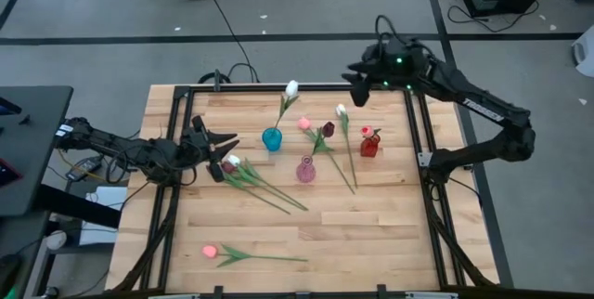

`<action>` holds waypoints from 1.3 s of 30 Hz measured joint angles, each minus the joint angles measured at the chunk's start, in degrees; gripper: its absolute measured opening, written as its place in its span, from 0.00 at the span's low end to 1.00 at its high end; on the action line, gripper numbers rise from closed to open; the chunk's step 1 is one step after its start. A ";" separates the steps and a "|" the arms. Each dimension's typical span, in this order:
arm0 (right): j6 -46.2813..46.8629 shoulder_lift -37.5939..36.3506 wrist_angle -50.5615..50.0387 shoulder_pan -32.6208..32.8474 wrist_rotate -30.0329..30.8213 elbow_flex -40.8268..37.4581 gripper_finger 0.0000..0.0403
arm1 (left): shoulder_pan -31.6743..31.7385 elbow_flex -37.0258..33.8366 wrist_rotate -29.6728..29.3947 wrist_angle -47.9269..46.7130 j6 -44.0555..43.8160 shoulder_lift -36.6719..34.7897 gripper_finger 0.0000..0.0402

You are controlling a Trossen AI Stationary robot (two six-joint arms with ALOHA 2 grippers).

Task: Sort flowers into vase by color
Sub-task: Put the right white tulip into the blue vase

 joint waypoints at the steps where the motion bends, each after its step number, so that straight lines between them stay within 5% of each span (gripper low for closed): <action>1: 1.42 0.70 -3.86 -0.61 0.94 0.00 0.42 | 0.03 0.00 0.00 0.83 0.00 0.13 0.23; 6: 8.70 8.01 -15.87 -4.34 3.63 -0.09 0.41 | 0.07 0.00 -0.03 4.91 0.25 1.35 0.23; 15: 11.95 25.25 -19.98 -9.44 -7.65 -0.09 0.41 | 0.07 0.00 -0.04 5.37 1.77 3.48 0.23; 21: 12.96 33.88 -26.89 -7.41 -8.96 -0.11 0.41 | 0.07 0.00 -0.04 5.51 1.85 3.45 0.23; 29: 12.66 40.32 -25.47 -3.09 -9.40 -0.11 0.42 | 0.07 0.00 -0.04 5.31 1.43 3.46 0.23; 39: 13.44 43.51 -25.35 0.27 -8.58 -0.11 0.57 | 0.07 0.00 -0.04 5.30 1.57 3.46 0.23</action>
